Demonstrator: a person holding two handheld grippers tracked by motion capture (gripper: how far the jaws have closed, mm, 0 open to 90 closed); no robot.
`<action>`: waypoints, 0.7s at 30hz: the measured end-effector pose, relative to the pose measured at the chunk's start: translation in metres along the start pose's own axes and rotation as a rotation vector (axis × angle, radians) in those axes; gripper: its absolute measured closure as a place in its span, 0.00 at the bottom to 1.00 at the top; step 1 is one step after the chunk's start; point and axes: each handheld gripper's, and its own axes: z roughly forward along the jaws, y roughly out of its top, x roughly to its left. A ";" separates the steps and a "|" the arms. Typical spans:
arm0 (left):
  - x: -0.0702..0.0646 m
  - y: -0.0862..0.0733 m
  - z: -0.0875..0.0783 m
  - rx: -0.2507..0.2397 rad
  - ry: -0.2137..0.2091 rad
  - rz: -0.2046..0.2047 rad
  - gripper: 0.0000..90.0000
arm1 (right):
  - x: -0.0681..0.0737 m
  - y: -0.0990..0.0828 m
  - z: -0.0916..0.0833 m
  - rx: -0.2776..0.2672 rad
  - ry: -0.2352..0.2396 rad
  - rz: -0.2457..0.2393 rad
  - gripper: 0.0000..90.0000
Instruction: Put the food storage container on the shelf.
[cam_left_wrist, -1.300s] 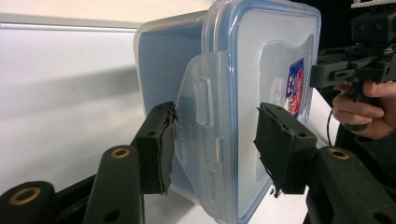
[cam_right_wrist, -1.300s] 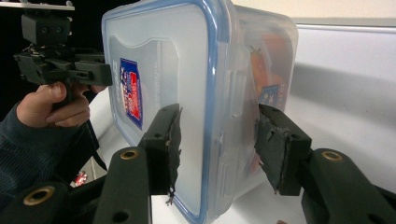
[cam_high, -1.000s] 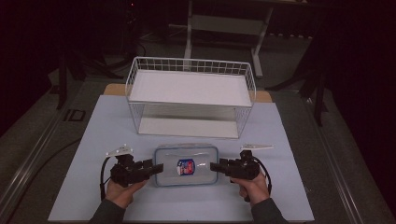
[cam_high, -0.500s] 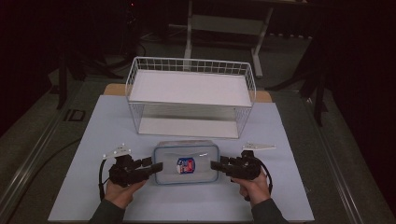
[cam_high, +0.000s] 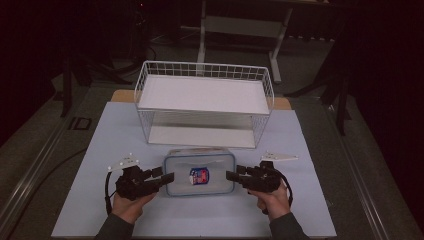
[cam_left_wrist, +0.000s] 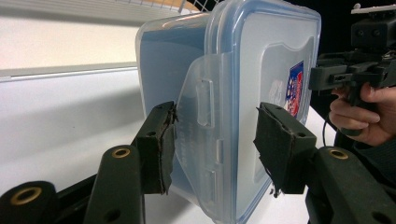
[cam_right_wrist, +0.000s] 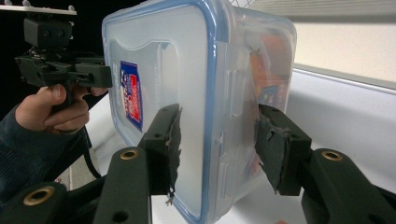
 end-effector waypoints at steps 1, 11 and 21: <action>0.000 0.000 -0.001 -0.004 -0.001 0.002 0.54 | 0.001 0.001 -0.001 -0.002 -0.003 -0.008 0.57; -0.005 0.005 -0.004 -0.031 0.000 0.023 0.54 | 0.006 0.006 -0.004 -0.025 -0.007 -0.035 0.57; -0.008 0.010 -0.006 -0.049 -0.004 0.023 0.54 | 0.009 0.012 -0.007 -0.040 -0.007 -0.050 0.57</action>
